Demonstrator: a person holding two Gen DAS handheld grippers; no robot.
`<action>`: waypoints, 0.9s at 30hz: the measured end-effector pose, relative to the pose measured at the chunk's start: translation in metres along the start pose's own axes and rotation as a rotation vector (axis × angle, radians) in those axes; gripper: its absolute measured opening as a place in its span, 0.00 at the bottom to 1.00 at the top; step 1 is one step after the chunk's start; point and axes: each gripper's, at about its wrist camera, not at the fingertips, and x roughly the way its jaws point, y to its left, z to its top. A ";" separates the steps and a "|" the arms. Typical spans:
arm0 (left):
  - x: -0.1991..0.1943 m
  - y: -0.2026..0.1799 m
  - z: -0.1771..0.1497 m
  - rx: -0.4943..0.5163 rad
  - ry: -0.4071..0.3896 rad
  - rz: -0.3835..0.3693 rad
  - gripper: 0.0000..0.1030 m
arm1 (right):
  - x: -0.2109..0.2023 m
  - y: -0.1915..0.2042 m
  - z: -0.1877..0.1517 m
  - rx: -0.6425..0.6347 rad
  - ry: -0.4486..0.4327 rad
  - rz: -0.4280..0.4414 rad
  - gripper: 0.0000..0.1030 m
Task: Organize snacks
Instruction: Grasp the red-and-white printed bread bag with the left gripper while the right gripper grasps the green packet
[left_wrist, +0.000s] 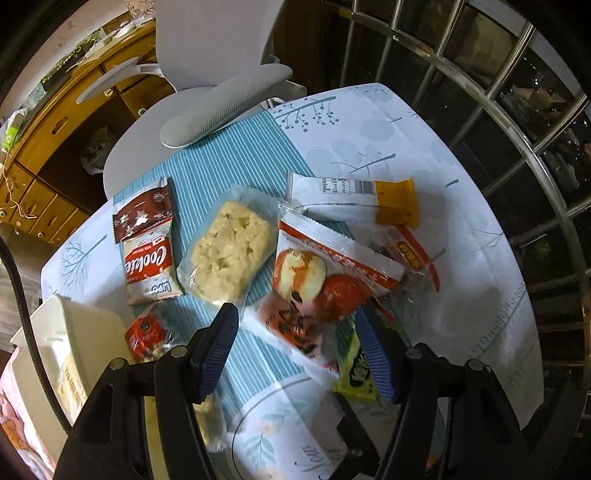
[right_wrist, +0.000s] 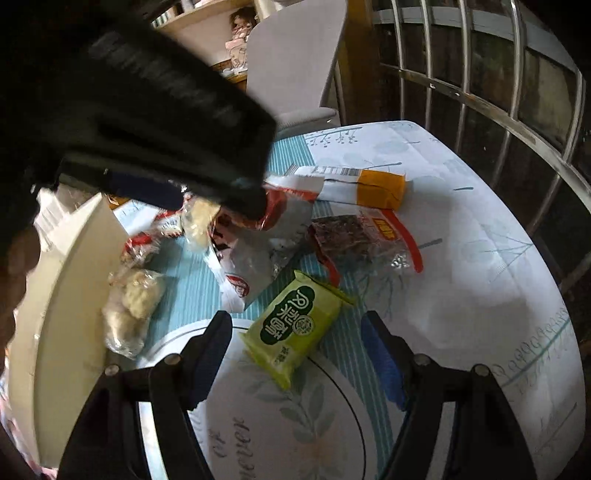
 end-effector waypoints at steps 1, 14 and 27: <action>0.002 -0.001 0.000 0.003 0.001 -0.003 0.63 | 0.002 0.002 -0.001 -0.015 -0.002 -0.005 0.71; 0.031 -0.002 0.012 -0.003 0.024 -0.025 0.63 | 0.023 0.015 -0.006 -0.107 -0.004 -0.017 0.71; 0.034 0.003 0.012 -0.020 -0.054 -0.034 0.41 | 0.022 0.028 -0.013 -0.220 -0.014 -0.070 0.51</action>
